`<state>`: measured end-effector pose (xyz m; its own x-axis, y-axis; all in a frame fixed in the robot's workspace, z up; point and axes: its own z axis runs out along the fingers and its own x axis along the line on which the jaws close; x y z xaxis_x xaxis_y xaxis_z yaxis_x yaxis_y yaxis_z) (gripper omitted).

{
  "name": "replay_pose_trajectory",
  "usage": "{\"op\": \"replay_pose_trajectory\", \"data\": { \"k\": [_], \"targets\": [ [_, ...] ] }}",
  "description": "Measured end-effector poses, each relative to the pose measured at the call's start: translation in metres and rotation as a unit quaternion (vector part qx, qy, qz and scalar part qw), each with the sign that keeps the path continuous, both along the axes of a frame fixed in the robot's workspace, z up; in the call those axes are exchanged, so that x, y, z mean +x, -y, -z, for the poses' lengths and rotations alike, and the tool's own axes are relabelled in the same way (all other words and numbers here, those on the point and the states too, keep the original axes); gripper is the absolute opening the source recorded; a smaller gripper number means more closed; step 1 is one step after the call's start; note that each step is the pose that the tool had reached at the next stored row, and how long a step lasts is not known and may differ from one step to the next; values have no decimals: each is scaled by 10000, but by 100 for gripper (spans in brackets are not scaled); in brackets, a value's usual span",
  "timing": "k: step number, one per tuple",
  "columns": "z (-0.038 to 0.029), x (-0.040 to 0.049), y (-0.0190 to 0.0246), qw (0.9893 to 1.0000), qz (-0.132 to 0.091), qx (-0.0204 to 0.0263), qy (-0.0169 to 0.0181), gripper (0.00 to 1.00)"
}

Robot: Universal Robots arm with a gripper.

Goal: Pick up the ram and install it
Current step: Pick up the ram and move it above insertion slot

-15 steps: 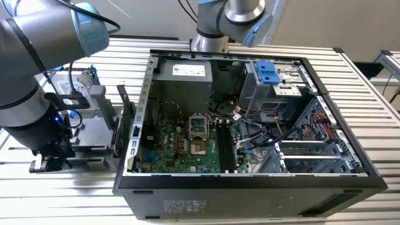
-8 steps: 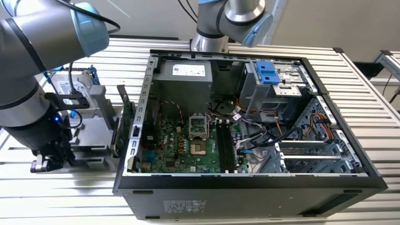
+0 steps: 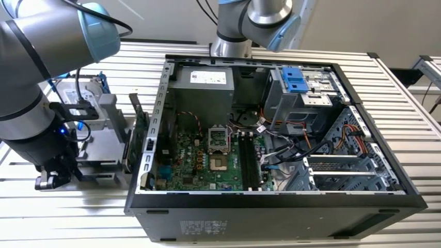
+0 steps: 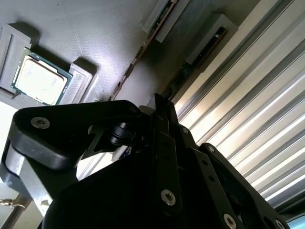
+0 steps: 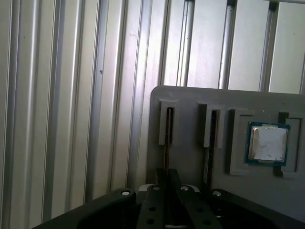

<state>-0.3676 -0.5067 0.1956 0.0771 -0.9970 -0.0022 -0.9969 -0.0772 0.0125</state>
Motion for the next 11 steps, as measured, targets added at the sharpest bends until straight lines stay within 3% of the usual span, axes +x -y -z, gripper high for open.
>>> {"op": "replay_pose_trajectory", "data": {
  "k": [3,11],
  "targets": [
    [0,0,0,10000,0,39,0,0],
    [-28,0,0,10000,1,42,0,0]
  ]
}}
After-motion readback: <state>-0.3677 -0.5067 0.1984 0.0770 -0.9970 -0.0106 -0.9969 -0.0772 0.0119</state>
